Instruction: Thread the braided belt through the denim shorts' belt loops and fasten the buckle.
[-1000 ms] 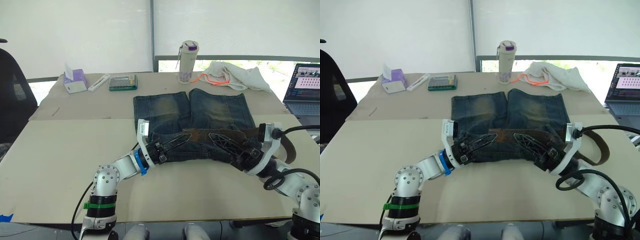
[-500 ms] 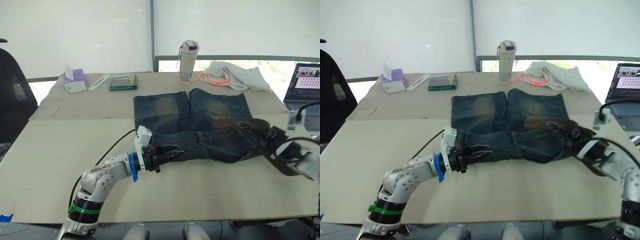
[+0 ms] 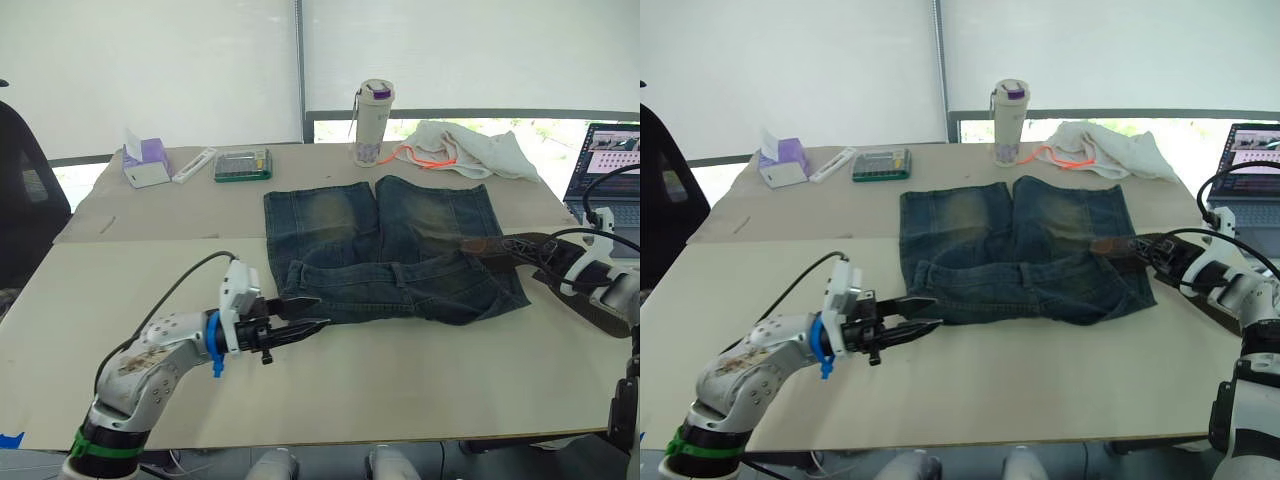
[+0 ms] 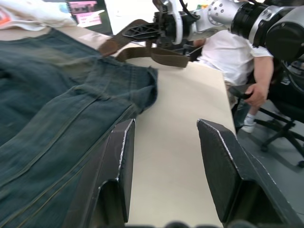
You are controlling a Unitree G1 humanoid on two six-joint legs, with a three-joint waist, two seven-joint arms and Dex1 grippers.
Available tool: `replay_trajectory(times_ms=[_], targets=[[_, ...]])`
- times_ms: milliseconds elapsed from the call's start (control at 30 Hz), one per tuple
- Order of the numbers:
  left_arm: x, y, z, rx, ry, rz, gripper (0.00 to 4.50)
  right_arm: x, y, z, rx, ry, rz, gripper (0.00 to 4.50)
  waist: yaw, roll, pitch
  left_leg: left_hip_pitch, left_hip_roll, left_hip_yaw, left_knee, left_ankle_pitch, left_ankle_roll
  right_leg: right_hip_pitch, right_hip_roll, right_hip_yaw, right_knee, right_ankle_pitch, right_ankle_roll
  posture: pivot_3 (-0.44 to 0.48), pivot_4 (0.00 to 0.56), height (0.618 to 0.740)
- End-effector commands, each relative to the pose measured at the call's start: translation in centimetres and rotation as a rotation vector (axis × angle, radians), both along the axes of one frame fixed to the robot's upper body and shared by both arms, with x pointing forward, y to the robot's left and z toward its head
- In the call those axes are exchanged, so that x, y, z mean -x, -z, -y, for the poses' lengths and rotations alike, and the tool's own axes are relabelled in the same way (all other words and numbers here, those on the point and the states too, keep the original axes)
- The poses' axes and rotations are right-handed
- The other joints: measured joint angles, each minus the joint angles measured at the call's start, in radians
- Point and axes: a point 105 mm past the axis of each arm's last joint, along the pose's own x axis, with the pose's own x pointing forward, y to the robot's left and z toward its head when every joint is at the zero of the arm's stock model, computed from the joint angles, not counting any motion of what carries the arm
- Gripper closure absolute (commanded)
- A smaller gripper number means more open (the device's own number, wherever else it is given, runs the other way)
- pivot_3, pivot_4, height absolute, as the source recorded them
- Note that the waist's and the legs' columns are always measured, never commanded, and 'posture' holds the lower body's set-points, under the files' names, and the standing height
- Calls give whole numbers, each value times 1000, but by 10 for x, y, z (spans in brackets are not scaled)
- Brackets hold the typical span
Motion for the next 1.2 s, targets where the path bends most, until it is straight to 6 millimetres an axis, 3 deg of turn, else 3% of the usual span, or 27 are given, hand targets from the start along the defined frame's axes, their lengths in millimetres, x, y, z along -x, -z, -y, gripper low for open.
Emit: replay_trajectory(times_ms=[33, 133, 400, 567, 700, 1067, 1200], targets=[[-10, -15, -16, -12, -55, 101, 2298, 0, -18, 12, 54, 11, 62, 4500, 2, 0, 0, 0, 0, 0, 0, 0, 0, 0, 0, 0, 0, 0, 0, 0, 150, 740], [-20, -29, -18, -21, -70, 173, 2298, 1, -18, 17, 61, 25, 62, 4500, 3, 0, 0, 0, 0, 0, 1, 0, 0, 0, 0, 0, 0, 0, 0, 0, 150, 740], [-20, -56, 4, -8, 39, 255, 2298, 4, -16, 29, 64, 71, 60, 4500, -1, 0, 0, 0, 0, 0, 0, 0, 0, 0, 0, 0, 0, 0, 0, 0, 150, 740], [-21, -58, 8, -14, 59, 259, 2298, 3, -12, 32, 61, 102, 66, 4500, -5, 0, 0, 0, 0, 0, 0, 0, 0, 0, 0, 0, 1, 0, 0, 0, 150, 740], [-24, -56, 10, -11, 51, 255, 2298, 2, -4, 23, 84, 58, 43, 4500, -6, 0, 0, 0, 0, 0, 0, 0, 0, 0, 0, 0, 1, 0, 0, 0, 150, 740], [-22, -50, 12, -26, 80, 241, 2298, 8, 1, 6, -50, -45, 38, 4500, -4, 0, 0, 0, 0, 0, 0, 0, 0, 0, 0, 0, 1, 0, 1, 0, 150, 740], [-23, -48, 11, -31, 80, 240, 2298, 5, 0, 13, -57, 17, 59, 4500, -5, 0, 0, 1, 0, 0, 0, 0, 0, 0, 0, 0, 1, 0, 1, 0, 150, 740]])
